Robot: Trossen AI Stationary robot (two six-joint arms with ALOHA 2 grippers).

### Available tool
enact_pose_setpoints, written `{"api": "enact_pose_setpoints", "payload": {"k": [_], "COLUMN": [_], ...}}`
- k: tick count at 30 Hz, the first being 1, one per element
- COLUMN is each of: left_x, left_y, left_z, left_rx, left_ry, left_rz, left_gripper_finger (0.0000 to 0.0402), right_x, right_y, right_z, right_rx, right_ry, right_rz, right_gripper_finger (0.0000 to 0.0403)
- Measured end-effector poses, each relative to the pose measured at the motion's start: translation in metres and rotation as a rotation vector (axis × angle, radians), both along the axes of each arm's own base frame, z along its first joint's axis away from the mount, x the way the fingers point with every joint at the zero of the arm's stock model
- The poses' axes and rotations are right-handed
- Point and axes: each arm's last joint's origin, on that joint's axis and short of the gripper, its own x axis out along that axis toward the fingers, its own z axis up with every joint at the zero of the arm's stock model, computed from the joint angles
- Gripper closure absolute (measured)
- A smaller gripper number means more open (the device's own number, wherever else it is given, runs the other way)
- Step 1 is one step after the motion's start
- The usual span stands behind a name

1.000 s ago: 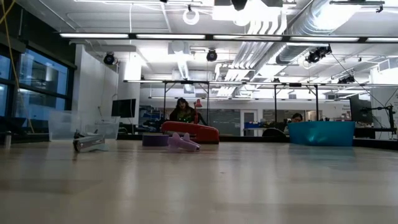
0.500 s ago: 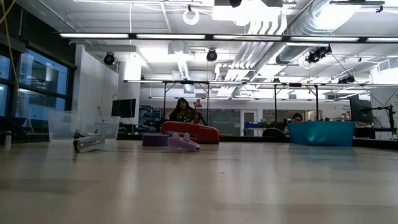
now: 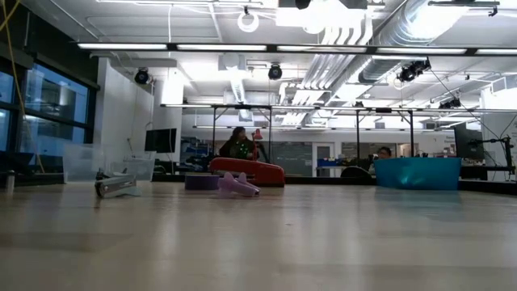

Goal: Pick and place Stapler, Stapler remover, tape
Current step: Put the red tape into the black bin

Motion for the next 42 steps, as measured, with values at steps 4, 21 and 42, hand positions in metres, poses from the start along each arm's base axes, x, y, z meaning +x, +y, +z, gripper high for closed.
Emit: {"api": "enact_pose_setpoints", "payload": {"k": [4, 21, 42], "left_x": [0.0, -0.028, -0.124], "left_y": [0.0, 0.007, 0.006], "left_z": [-0.001, -0.004, -0.041], "left_rx": [0.001, -0.067, -0.631], "left_ry": [0.005, 0.189, 0.953], "left_rz": [0.014, 0.132, 0.115], "left_gripper_finger": [0.0363, 0.0363, 0.0363], "right_x": [-0.002, -0.034, -0.052], "right_y": [-0.001, 0.003, -0.001], "right_z": [0.001, 0.013, 0.009], "right_rx": [0.023, 0.049, 0.037], "right_ry": [0.002, 0.095, 0.219], "right_rz": [-0.019, -0.062, -0.268], "right_gripper_finger": [0.0279, 0.0177, 0.0176]}}
